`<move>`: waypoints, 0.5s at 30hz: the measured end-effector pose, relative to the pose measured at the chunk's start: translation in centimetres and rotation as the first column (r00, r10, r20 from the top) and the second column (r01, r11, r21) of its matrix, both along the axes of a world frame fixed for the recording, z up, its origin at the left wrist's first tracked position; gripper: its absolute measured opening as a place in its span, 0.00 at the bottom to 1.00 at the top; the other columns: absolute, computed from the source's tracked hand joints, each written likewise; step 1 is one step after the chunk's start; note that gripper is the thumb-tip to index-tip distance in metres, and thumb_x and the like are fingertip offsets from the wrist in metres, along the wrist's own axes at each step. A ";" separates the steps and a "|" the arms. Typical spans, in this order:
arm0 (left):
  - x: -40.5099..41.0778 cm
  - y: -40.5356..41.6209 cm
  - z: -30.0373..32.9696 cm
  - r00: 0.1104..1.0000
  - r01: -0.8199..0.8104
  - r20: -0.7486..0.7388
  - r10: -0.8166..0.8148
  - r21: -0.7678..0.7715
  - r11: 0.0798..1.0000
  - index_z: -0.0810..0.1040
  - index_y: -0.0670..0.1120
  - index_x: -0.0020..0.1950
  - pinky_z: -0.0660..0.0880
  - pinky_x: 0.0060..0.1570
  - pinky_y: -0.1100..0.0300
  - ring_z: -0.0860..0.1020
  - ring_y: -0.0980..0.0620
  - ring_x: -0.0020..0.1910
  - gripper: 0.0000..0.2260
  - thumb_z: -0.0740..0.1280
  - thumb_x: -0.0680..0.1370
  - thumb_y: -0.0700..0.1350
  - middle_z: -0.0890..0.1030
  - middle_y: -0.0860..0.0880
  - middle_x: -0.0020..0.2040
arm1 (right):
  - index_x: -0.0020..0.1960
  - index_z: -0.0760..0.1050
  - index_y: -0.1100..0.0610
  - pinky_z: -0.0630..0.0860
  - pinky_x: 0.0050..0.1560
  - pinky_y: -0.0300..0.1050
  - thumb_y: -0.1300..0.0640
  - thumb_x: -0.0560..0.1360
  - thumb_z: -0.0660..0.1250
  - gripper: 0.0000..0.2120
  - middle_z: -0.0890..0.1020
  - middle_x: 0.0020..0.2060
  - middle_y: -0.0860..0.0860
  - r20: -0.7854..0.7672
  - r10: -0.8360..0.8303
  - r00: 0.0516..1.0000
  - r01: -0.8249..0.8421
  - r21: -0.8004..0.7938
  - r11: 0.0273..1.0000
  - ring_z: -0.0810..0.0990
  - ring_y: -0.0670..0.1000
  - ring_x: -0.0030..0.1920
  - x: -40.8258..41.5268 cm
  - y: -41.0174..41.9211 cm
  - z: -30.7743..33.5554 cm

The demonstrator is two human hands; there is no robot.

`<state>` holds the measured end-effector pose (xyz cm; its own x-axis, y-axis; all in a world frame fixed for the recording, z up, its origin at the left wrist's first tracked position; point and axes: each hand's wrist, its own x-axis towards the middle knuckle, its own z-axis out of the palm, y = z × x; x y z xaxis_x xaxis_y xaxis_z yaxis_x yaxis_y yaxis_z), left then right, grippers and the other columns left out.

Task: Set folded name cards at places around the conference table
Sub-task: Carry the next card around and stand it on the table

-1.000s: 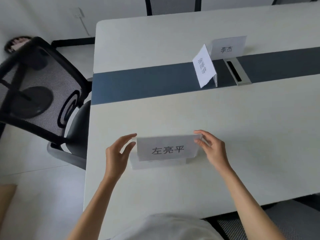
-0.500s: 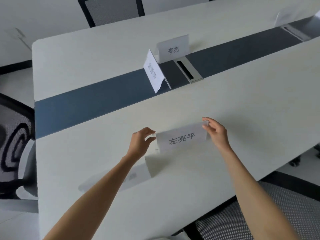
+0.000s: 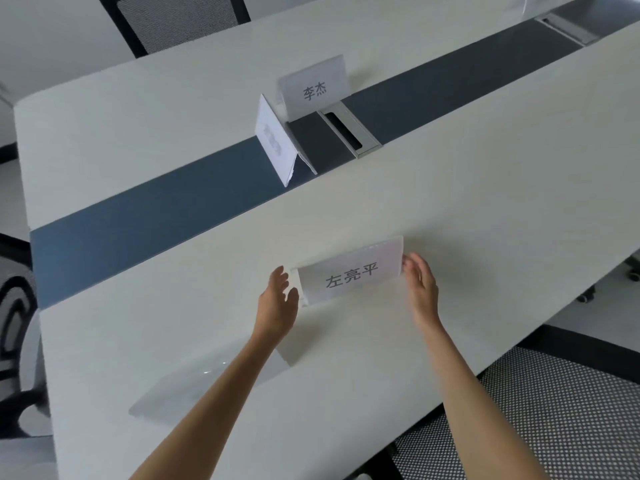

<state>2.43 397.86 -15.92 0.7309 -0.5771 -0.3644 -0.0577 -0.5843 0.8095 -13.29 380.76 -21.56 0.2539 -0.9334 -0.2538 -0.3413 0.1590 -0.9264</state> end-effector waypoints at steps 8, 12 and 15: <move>-1.4 -1.5 0.5 0.972 -0.005 -0.234 -0.027 -0.134 0.991 0.53 0.43 0.73 0.60 0.70 0.57 0.60 0.50 0.73 0.28 0.56 0.75 0.31 0.60 0.43 0.74 | 0.66 0.69 0.59 0.66 0.63 0.40 0.68 0.75 0.52 0.21 0.75 0.64 0.53 0.046 -0.005 0.999 0.002 0.054 0.999 0.72 0.47 0.62 1.5 -0.8 -1.1; 0.0 -4.8 0.5 0.968 0.021 -0.244 -0.063 -0.172 0.985 0.52 0.43 0.73 0.59 0.72 0.55 0.60 0.51 0.73 0.30 0.57 0.73 0.30 0.61 0.46 0.74 | 0.66 0.69 0.59 0.65 0.61 0.38 0.69 0.74 0.51 0.23 0.75 0.60 0.49 0.061 -0.005 0.998 0.002 0.056 0.998 0.72 0.46 0.61 3.6 -4.7 -0.8; 1.4 -7.9 0.7 0.971 0.056 -0.218 -0.102 -0.210 0.976 0.56 0.45 0.72 0.60 0.67 0.60 0.64 0.56 0.67 0.30 0.56 0.72 0.28 0.66 0.56 0.66 | 0.66 0.70 0.58 0.66 0.63 0.39 0.69 0.73 0.51 0.23 0.76 0.61 0.51 0.062 0.000 0.998 -0.003 0.049 0.999 0.73 0.48 0.63 5.3 -8.2 -0.9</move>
<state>3.86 389.96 -15.26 0.5922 -0.7076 -0.3856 0.1009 -0.4096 0.9067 -8.02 372.56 -22.45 0.2721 -0.9198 -0.2828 -0.2843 0.2039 -0.9368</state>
